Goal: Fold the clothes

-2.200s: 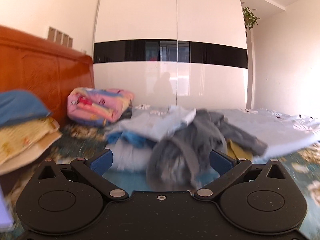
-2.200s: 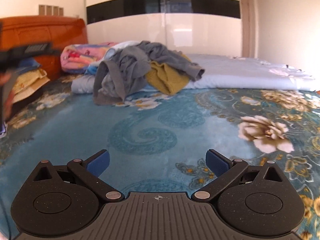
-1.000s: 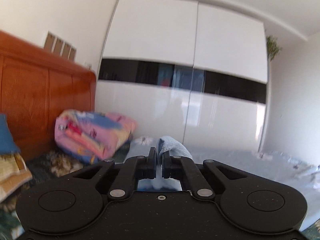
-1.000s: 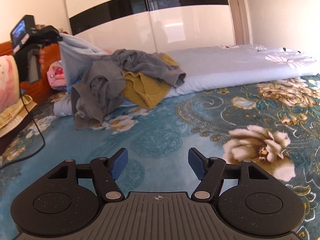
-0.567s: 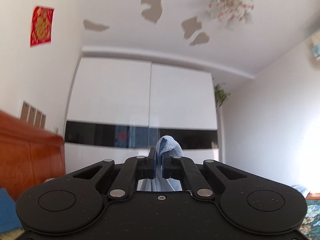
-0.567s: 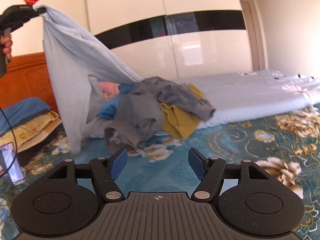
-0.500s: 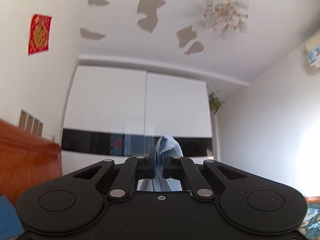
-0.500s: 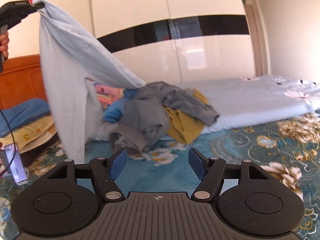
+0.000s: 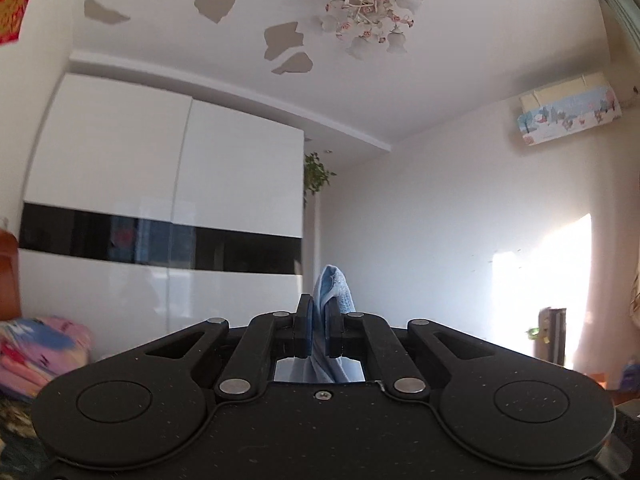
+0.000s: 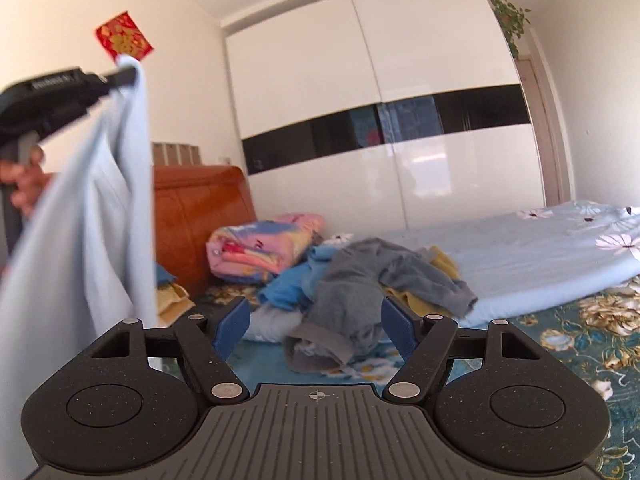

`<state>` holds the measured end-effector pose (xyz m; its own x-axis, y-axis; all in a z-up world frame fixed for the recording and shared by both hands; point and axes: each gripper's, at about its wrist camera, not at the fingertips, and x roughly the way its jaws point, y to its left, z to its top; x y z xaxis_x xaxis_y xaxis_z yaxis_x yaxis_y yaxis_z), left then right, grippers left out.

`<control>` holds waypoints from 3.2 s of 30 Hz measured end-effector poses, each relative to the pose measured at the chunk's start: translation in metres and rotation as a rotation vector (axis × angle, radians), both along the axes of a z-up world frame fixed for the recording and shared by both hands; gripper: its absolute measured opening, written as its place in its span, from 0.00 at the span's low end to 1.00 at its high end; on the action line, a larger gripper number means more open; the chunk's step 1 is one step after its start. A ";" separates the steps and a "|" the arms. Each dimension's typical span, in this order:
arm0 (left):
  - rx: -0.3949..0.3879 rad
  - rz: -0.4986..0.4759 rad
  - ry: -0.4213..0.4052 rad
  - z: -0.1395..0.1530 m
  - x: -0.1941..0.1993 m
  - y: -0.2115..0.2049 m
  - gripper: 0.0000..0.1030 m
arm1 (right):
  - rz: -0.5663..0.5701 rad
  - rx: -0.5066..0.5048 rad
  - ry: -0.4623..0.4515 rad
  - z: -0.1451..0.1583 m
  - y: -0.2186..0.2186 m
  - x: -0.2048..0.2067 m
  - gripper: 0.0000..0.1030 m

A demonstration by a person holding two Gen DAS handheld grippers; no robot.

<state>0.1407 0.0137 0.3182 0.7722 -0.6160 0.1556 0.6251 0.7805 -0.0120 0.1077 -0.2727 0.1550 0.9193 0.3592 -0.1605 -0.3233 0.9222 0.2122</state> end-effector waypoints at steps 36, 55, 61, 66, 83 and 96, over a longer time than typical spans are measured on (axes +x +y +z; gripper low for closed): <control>-0.009 -0.086 0.571 -0.186 0.042 -0.043 0.47 | 0.019 0.091 0.249 -0.026 -0.029 0.105 0.05; 0.162 0.034 0.738 -0.283 0.009 -0.106 0.49 | -0.029 0.086 0.273 -0.027 -0.035 0.114 0.05; 0.185 0.075 0.761 -0.295 0.016 -0.111 0.19 | -0.034 0.088 0.303 -0.037 -0.038 0.115 0.05; 0.178 0.109 0.789 -0.303 0.023 -0.100 0.12 | -0.029 0.098 0.360 -0.055 -0.045 0.112 0.06; 0.150 0.112 0.827 -0.310 0.025 -0.086 0.15 | 0.035 -0.044 0.243 -0.078 -0.044 0.013 1.00; 0.140 0.113 0.828 -0.307 0.028 -0.078 0.19 | -0.022 -0.311 0.225 -0.119 -0.020 -0.010 1.00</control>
